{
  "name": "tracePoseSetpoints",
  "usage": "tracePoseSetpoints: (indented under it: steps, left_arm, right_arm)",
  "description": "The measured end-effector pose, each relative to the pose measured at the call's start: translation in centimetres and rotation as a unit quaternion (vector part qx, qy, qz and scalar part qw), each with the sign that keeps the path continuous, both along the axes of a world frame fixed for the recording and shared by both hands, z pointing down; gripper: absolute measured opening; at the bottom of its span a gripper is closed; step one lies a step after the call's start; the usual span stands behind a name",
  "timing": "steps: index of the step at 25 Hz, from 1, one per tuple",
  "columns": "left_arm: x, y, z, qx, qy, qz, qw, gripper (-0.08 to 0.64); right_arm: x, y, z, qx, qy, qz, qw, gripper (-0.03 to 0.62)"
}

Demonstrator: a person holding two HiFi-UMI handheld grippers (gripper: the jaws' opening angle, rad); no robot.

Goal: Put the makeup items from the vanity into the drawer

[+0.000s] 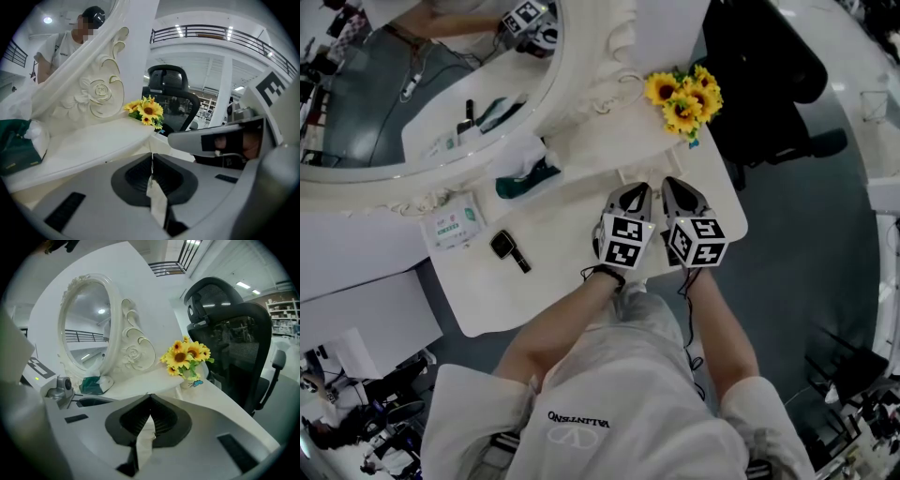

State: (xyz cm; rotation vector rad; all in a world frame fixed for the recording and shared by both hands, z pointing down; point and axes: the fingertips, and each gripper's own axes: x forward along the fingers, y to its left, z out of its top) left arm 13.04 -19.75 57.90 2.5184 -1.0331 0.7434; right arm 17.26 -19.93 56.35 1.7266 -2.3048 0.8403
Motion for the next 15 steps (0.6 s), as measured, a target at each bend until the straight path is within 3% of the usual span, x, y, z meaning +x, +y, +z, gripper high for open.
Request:
tracePoseSetpoints:
  steps: [15]
  left_arm:
    - [0.9,-2.2,0.9,0.0,-0.025,0.009,0.9997,0.013]
  right_arm:
    - [0.1,-1.4,1.0,-0.01,0.0,-0.004,1.0,0.012]
